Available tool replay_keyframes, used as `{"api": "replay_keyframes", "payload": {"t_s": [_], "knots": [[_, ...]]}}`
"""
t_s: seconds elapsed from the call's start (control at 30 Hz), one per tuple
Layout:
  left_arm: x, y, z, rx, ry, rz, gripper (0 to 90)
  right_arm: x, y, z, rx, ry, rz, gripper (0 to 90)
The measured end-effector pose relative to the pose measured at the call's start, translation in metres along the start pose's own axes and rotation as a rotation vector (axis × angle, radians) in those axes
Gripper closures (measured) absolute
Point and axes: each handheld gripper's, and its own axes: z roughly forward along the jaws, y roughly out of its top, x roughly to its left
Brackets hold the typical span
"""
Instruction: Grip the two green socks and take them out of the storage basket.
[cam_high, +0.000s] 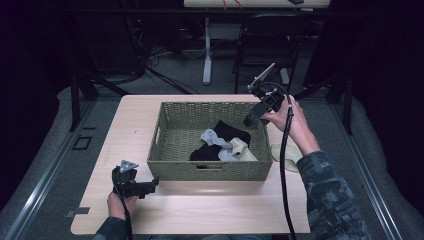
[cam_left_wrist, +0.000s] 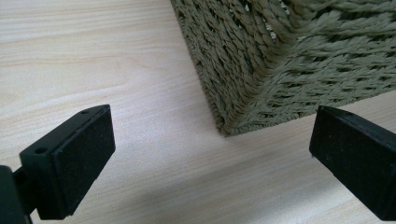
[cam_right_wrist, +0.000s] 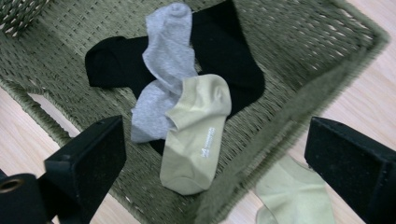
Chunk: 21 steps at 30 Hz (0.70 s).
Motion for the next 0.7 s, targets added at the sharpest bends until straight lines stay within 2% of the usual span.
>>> {"api": "replay_keyframes", "payload": {"t_s": [0.1, 0.3, 0.4, 0.63, 0.7], "knots": [[0.000, 0.000, 0.000, 0.001, 0.000, 0.000, 0.1, 0.006, 0.002, 0.007, -0.007, 0.009, -0.006, 8.1], [0.000, 0.000, -0.001, -0.001, 0.000, 0.001, 0.2, 0.014, 0.004, 0.025, 0.036, 0.024, -0.032, 9.0], [0.000, 0.000, -0.001, -0.001, 0.000, 0.001, 0.2, 0.019, 0.003, 0.038, 0.049, 0.050, -0.041, 12.5], [-0.001, 0.000, -0.002, -0.010, 0.005, 0.005, 0.2, 0.030, 0.000, 0.068, 0.072, 0.031, -0.069, 18.5], [0.000, 0.000, -0.002, -0.010, 0.006, 0.003, 0.2, 0.033, -0.004, 0.077, 0.065, 0.034, -0.059, 22.5]]}}
